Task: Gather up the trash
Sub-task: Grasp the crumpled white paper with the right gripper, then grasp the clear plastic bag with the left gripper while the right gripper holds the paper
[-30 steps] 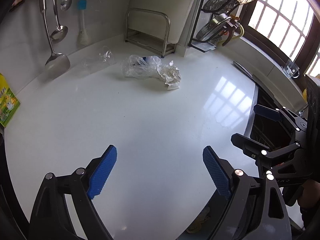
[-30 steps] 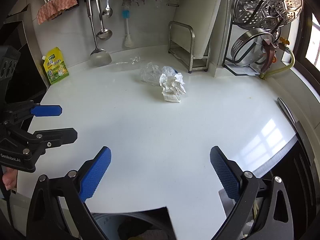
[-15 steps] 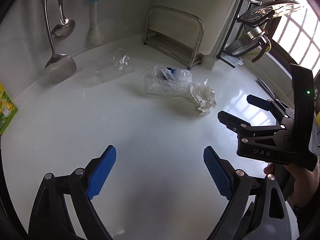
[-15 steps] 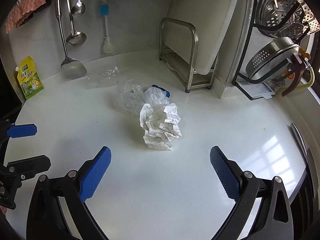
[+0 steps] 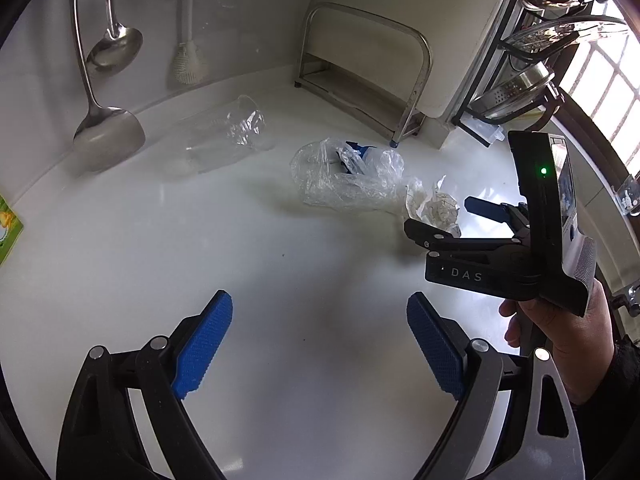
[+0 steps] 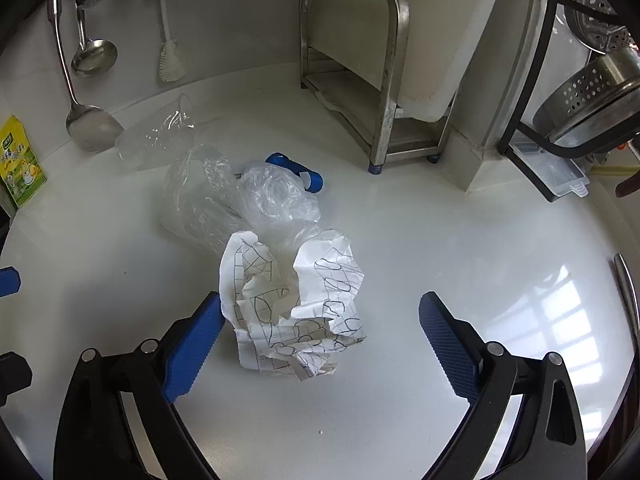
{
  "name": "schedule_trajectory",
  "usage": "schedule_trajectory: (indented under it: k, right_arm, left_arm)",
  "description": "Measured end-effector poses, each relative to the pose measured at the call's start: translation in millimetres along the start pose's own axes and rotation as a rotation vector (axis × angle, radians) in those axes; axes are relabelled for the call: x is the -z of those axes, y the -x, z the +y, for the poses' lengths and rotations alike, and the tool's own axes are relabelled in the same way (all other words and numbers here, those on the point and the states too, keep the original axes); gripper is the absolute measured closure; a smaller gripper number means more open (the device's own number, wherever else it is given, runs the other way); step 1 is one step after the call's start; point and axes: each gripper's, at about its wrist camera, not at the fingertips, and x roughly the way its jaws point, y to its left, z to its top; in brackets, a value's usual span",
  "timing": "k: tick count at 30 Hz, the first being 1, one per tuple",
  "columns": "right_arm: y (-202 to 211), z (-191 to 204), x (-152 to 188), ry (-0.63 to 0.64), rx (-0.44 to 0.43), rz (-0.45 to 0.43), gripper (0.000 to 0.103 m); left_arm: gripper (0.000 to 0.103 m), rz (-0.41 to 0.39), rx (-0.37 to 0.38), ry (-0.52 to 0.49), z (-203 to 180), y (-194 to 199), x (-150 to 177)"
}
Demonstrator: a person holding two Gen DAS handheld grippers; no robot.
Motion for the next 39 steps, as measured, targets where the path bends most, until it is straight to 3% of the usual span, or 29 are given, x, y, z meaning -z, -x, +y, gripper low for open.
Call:
schedule_trajectory:
  k: [3, 9, 16, 25, 26, 28, 29, 30, 32, 39]
  right_arm:
    - [0.6, -3.7, 6.5, -0.002, -0.004, 0.014, 0.043]
    - [13.4, -14.7, 11.8, -0.011, -0.043, 0.000, 0.065]
    - [41.7, -29.7, 22.9, -0.042, -0.082, -0.021, 0.073]
    - [63.5, -39.1, 45.4, -0.094, -0.095, -0.023, 0.075]
    - [63.8, -39.2, 46.9, -0.097, -0.095, -0.020, 0.075]
    - [65.0, -38.5, 50.8, -0.097, -0.093, -0.016, 0.075]
    - [65.7, -38.5, 53.0, -0.099, -0.088, -0.015, 0.075]
    - [66.4, -39.0, 54.9, -0.105, -0.085, -0.014, 0.074]
    - [67.8, -39.0, 57.8, -0.109, -0.079, -0.014, 0.074]
    - [75.2, -36.0, 60.7, -0.095, -0.068, -0.016, 0.074]
  left_arm:
    - [0.016, 0.005, 0.007, -0.003, -6.2, -10.2, -6.1]
    - [0.016, -0.002, 0.011, -0.025, -22.3, -31.5, -22.4]
    - [0.016, -0.030, 0.034, -0.031, -18.5, -57.6, -49.6]
    - [0.017, 0.007, 0.044, -0.049, -11.5, -103.2, -63.2]
    - [0.021, 0.005, 0.040, -0.059, -13.8, -105.4, -63.5]
    - [0.044, 0.011, 0.057, -0.074, -17.1, -110.1, -64.2]
    - [0.066, 0.027, 0.069, -0.080, -19.0, -113.9, -64.3]
    - [0.080, 0.045, 0.074, -0.087, -20.8, -117.8, -63.6]
    - [0.095, 0.043, 0.088, -0.098, -23.9, -117.5, -61.0]
    - [0.101, 0.014, 0.174, -0.060, -21.3, -96.0, -54.9]
